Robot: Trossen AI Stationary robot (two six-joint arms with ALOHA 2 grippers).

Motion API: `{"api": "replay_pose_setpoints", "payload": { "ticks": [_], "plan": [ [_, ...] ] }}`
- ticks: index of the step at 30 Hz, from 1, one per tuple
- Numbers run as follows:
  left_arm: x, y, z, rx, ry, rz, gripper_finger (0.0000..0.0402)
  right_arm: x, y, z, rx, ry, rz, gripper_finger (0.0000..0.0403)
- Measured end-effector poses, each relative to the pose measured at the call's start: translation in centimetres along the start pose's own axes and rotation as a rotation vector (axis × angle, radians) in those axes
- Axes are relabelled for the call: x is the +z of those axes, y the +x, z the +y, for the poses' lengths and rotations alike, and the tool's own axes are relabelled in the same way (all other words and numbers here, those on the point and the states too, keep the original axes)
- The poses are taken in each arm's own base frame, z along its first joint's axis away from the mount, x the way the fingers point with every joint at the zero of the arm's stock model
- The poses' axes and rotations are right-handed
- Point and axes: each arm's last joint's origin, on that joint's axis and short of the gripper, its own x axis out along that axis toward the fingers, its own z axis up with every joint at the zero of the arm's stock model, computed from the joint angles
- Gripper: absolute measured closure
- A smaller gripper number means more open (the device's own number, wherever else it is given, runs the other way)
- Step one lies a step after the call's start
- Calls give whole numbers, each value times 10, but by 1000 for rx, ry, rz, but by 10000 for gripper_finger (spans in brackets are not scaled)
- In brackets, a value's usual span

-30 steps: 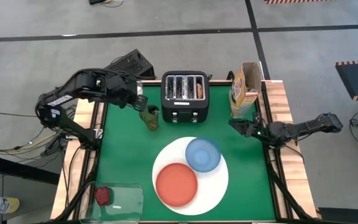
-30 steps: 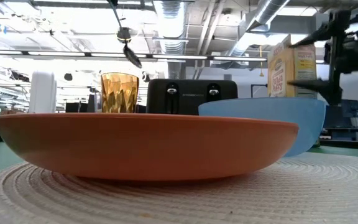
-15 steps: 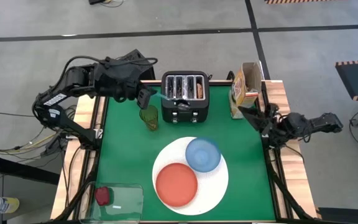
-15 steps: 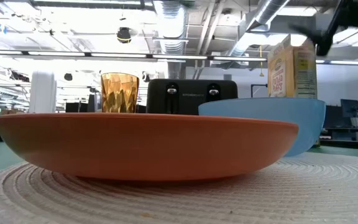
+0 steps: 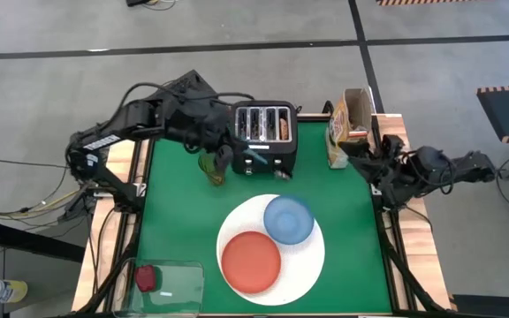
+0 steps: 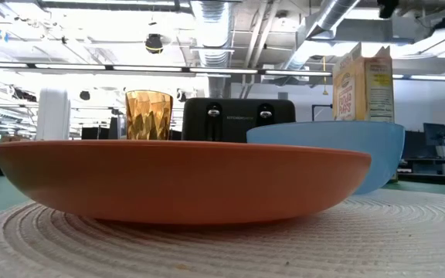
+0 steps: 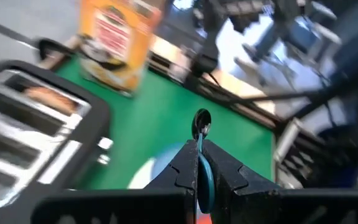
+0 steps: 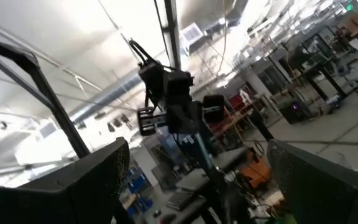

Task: Arrange a breakfast setting
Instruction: Put the blue spoon on the white placemat to the right of the blue bowl

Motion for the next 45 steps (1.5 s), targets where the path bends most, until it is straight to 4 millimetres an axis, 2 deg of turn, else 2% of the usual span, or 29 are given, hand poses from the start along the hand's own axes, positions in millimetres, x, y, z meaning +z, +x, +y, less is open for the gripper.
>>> {"api": "replay_pose_setpoints", "payload": {
  "ticks": [6, 13, 21, 26, 31, 35, 45],
  "plan": [
    [-5, 21, -5, -154, 51, 114, 401, -7, 34, 12, -108, -9, 185, 3],
    [-12, 25, -15, -220, 122, 160, 401, -26, 78, 25, -173, -40, 367, 3],
    [-21, 24, -29, -265, 198, 192, 401, -59, 124, 37, -137, -41, 518, 3],
    [-25, 23, -32, -264, 226, 221, 401, -77, 149, 41, -121, -40, 580, 20],
    [-27, 23, -33, -262, 233, 234, 401, -92, 170, 48, -87, -29, 625, 40],
    [-28, 23, -35, -266, 237, 237, 401, -106, 179, 49, -96, -37, 659, 46],
    [-33, 22, -40, -276, 247, 261, 401, -119, 196, 55, -91, -46, 666, 49]
  ]
}}
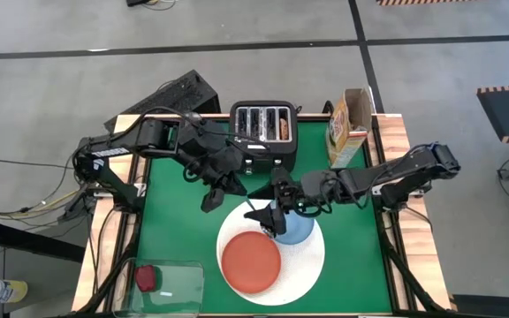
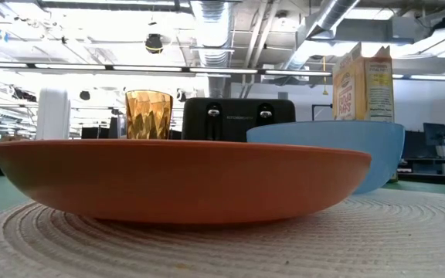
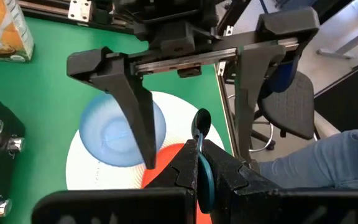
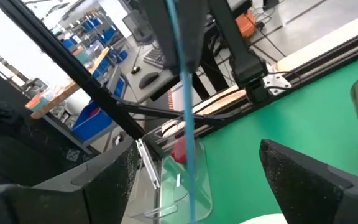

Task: Arrange a breakfast setting
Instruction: Put the blue spoon on the white placemat to the right of the blue bowl

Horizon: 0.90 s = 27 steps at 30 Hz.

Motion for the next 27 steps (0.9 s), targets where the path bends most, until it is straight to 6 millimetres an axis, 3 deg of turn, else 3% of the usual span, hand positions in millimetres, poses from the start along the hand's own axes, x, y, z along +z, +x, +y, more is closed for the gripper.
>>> {"api": "replay_pose_setpoints", "payload": {
  "ticks": [21, 27],
  "plan": [
    [-1, 0, -1, 4, -6, 2, 401, 1, -1, 0, -9, -20, 12, 134],
    [-1, 0, -1, 4, -6, 2, 402, 1, -1, 0, -9, -22, 13, 181]
  ]
}}
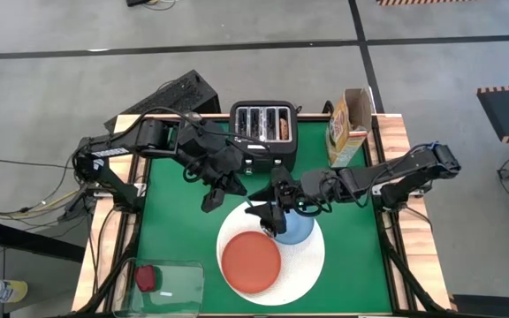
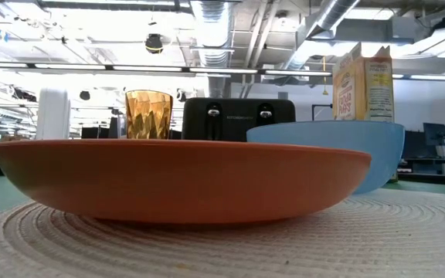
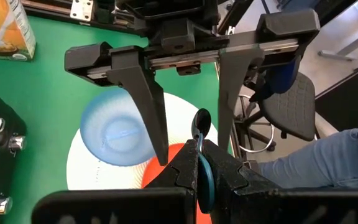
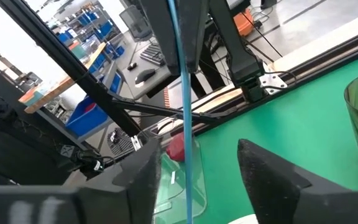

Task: Arrange a breakfast setting
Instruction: Put the blue spoon on the white placemat to the right of the blue bowl

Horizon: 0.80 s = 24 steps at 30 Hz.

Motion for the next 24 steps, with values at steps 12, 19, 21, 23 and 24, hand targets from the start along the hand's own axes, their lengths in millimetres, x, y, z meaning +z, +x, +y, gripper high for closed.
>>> {"api": "replay_pose_setpoints", "payload": {
  "ticks": [12, 19, 21, 23, 24],
  "plan": [
    [0, 0, 2, 52, 0, -13, 402, 4, 1, -6, -17, 20, -11, 313],
    [1, 0, 3, 96, -7, -26, 396, 4, 1, -6, -17, -10, -12, 388],
    [1, 0, 3, 104, -19, -28, 390, 3, 1, -5, -14, -22, -10, 391],
    [1, 0, 3, 107, -36, -32, 384, 3, 1, -5, -15, -21, -9, 386],
    [1, 0, 4, 112, -39, -33, 381, 3, 1, -5, -16, -19, -7, 384]
  ]
}}
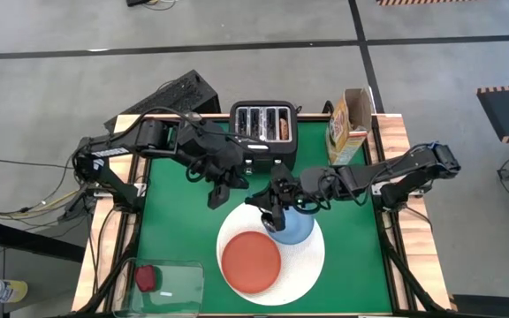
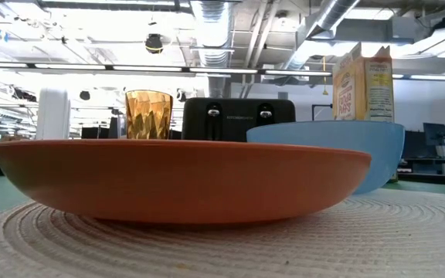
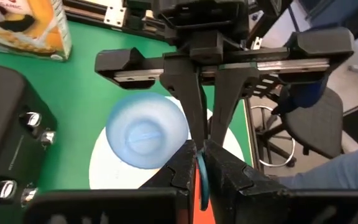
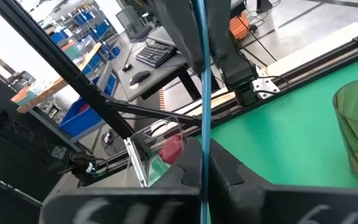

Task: Arrange a breakfast setting
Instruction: Put the blue spoon on the white placemat to the right of the blue bowl

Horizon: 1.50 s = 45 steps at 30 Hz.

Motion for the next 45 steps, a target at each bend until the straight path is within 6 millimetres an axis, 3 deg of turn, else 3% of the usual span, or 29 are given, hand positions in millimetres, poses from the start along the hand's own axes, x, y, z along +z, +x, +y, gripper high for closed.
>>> {"api": "replay_pose_setpoints", "payload": {
  "ticks": [12, 22, 28, 37, 45],
  "plan": [
    [1, 0, 3, 90, 44, -30, 348, 1, -8, -1, -24, 48, 28, 389],
    [4, -4, 6, 129, 38, -61, 285, 3, -57, 13, -204, 110, 14, 386],
    [6, -11, 13, 197, 24, -94, 274, 0, -87, 23, -317, 160, -44, 386],
    [6, -10, 14, 200, 47, -87, 274, -26, -118, 32, -514, 286, -113, 386],
    [5, -10, 14, 200, 48, -85, 274, -61, -131, 43, -614, 356, -216, 386]
  ]
}}
